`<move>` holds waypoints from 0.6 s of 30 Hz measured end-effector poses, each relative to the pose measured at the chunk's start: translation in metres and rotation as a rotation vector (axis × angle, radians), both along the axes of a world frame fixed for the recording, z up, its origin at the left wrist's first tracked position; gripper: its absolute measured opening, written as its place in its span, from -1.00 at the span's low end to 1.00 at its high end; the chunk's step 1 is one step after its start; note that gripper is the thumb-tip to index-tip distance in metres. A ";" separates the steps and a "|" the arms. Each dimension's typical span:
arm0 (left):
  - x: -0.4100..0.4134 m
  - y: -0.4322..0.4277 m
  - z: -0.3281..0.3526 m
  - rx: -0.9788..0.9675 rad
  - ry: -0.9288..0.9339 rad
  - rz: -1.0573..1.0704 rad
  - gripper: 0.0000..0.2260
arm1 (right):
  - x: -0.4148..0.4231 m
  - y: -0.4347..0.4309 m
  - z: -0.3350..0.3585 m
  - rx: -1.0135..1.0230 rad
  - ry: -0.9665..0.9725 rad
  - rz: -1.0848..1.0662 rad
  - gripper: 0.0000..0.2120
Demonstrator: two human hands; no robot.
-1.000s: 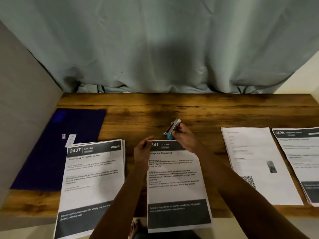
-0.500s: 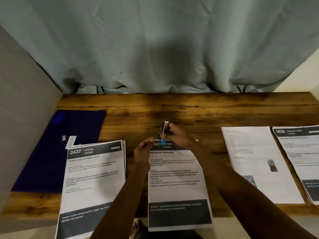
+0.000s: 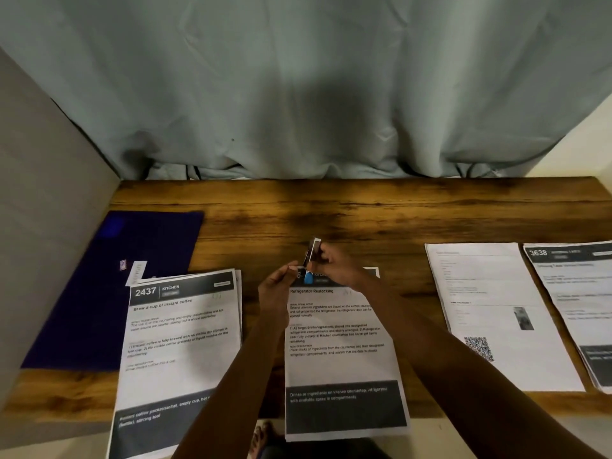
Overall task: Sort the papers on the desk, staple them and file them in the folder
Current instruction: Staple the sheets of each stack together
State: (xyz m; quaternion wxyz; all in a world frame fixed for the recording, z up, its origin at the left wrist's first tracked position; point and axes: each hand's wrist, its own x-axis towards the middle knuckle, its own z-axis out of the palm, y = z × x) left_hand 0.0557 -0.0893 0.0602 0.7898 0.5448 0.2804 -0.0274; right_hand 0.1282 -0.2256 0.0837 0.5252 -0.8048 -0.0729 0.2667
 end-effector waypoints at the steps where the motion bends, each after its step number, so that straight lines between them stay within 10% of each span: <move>1: -0.001 0.001 -0.001 0.039 -0.007 -0.025 -0.82 | 0.000 0.000 -0.001 -0.008 -0.006 -0.004 -0.68; 10: -0.006 0.001 -0.005 0.579 -0.020 -0.288 -0.95 | -0.002 0.004 -0.007 -0.033 -0.064 -0.038 -0.72; 18: -0.001 0.005 -0.007 0.618 -0.030 -0.316 -0.93 | 0.000 0.001 -0.013 0.014 -0.083 -0.069 -0.74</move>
